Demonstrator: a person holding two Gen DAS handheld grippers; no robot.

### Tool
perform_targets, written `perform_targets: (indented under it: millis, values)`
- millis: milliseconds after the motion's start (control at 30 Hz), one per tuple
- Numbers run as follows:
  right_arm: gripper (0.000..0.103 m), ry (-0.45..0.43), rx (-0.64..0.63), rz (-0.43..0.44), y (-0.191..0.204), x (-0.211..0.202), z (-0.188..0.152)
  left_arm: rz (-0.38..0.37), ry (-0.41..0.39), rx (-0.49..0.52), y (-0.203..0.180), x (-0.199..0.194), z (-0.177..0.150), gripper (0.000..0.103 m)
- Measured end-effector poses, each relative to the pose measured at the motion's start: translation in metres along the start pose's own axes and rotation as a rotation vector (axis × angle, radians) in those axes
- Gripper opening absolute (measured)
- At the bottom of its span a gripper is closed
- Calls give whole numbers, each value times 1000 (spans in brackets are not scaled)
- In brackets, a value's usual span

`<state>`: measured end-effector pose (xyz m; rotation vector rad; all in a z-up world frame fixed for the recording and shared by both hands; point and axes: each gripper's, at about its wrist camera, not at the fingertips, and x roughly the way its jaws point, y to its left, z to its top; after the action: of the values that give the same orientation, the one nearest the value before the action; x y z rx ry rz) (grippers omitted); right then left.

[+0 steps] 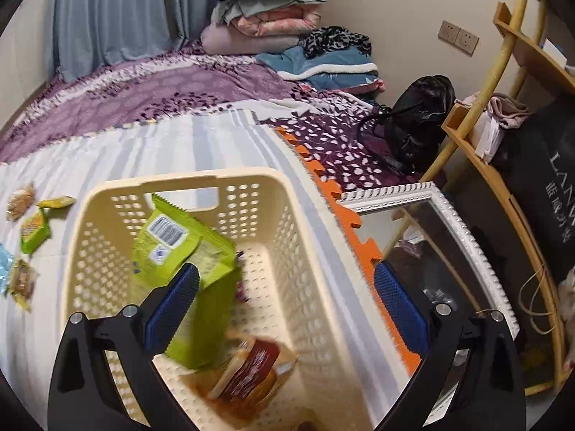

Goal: Organize snacks
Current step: 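Move both grippers back toward the remaining snacks on the bed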

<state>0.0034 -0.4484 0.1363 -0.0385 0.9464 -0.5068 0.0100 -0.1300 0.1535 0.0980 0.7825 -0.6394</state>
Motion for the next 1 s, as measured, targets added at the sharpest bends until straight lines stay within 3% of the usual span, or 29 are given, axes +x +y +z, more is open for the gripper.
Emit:
perform_targets:
  millis: [300,467,767,1000]
  values:
    - [97,-87,18,65,9,-32,-2,86,0,-67,38,-1,-6,100]
    - [97,-182,41,178,21,-70,-3,161,-10,-82,57,-8,-11,100]
    - [98,-276,-2,332,69,-115,-7,265,-29,-158,103,-29,-23,100]
    - [98,-305,-45,428,109,-139,-16,300,-39,-196,126,-44,-33,100]
